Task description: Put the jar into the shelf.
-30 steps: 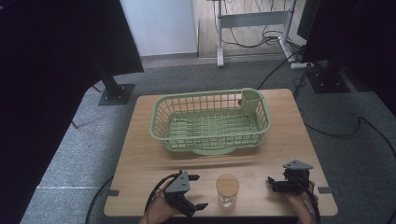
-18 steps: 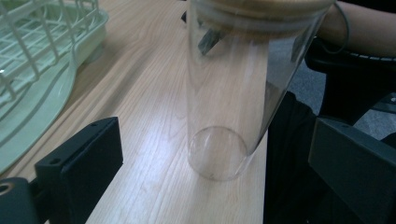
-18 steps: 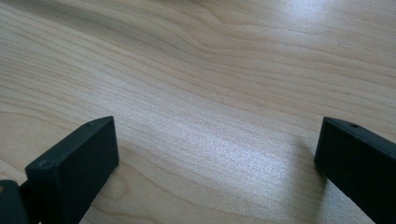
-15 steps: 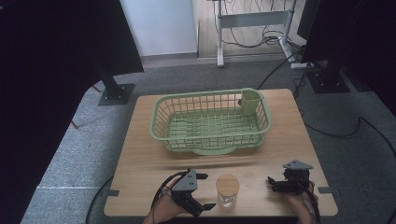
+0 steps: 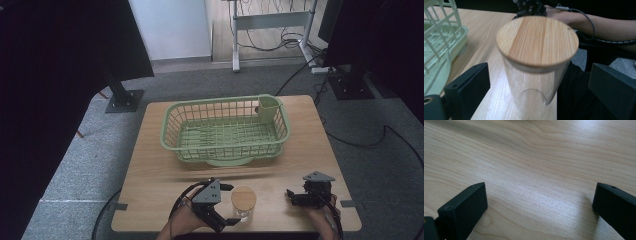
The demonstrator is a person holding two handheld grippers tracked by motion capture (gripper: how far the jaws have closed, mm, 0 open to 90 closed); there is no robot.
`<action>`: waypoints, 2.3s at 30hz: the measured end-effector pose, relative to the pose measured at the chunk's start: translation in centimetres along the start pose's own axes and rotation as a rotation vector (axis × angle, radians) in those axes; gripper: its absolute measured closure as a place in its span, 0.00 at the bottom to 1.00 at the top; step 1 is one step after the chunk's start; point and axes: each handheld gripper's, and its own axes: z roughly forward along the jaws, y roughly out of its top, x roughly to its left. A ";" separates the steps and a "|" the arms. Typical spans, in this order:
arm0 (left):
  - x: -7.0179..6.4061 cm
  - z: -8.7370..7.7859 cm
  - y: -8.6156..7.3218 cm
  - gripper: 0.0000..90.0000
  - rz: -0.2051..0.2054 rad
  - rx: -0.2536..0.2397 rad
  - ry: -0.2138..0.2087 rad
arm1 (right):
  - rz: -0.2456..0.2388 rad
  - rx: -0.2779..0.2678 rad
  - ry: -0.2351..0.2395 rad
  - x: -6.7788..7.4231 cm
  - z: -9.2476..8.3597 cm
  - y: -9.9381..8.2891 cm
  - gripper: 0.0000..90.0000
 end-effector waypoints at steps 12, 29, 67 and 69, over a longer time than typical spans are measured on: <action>0.8 0.8 1.5 0.10 0.039 -0.022 -0.042 | -0.001 0.000 0.000 0.0 0.0 0.0 0.00; 1.3 1.7 2.5 0.26 0.108 -0.002 -0.075 | -0.004 -0.001 0.002 0.0 0.0 0.0 0.00; 4.8 -1.6 6.9 0.26 0.113 -0.029 -0.084 | -0.006 0.000 0.005 -0.1 0.0 0.0 0.00; 5.1 -1.8 7.2 0.26 0.109 -0.029 -0.080 | -0.007 0.000 0.006 -0.1 0.0 0.0 0.00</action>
